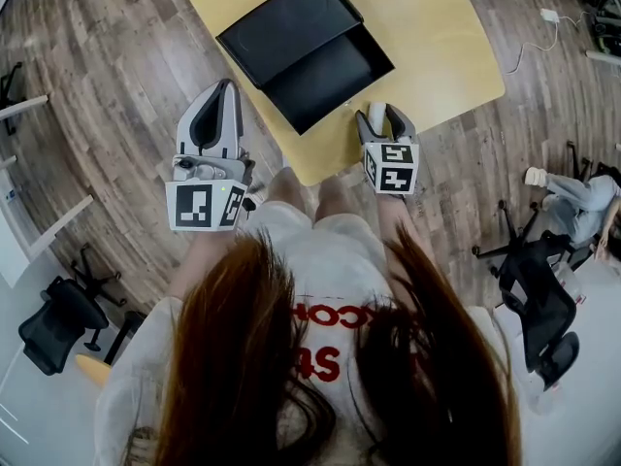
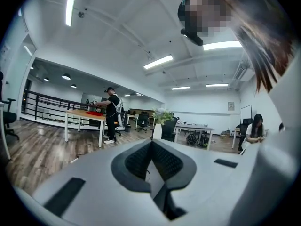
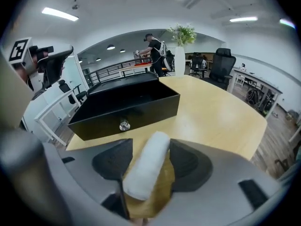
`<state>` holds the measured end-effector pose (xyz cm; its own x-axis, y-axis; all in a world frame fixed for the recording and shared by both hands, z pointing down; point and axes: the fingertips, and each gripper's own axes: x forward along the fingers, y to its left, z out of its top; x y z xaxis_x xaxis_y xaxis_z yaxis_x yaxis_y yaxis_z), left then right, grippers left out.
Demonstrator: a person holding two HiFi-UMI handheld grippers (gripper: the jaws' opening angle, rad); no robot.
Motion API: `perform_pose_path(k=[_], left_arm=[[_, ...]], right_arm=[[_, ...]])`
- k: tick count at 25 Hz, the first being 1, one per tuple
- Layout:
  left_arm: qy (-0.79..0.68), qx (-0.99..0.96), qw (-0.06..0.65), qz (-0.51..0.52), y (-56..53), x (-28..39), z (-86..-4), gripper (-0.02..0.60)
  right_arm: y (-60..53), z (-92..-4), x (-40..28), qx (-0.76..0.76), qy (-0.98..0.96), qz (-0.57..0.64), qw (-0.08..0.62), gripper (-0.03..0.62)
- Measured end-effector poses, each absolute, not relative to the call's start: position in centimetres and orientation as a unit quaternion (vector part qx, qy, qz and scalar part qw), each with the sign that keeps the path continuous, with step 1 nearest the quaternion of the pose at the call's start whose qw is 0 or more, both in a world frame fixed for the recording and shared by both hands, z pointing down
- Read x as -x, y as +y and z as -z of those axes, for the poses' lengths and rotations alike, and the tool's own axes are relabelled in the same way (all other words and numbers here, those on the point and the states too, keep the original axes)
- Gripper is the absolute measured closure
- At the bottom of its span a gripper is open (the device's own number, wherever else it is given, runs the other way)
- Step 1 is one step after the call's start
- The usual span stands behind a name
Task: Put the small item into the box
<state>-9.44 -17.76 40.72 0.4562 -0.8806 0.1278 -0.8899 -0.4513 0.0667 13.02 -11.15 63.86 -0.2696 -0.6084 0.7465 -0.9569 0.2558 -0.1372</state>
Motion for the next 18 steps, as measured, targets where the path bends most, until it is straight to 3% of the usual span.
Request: perform_pose_path(k=[5, 18], left_arm=[[-0.519, -0.852, 0.062, -0.037, -17.9, 9.5, -40.8, 0.583], [-0.527, -0.850, 0.014, 0.004, -19.5, 9.2, -36.3, 0.583]], right_arm=[[-11.3, -63.7, -13.4, -0.532, -0.737, -0.295, 0.294, 0.438], [-16.4, -49.9, -15.5, -0.579, -0.782, -0.186, 0.136, 0.453]])
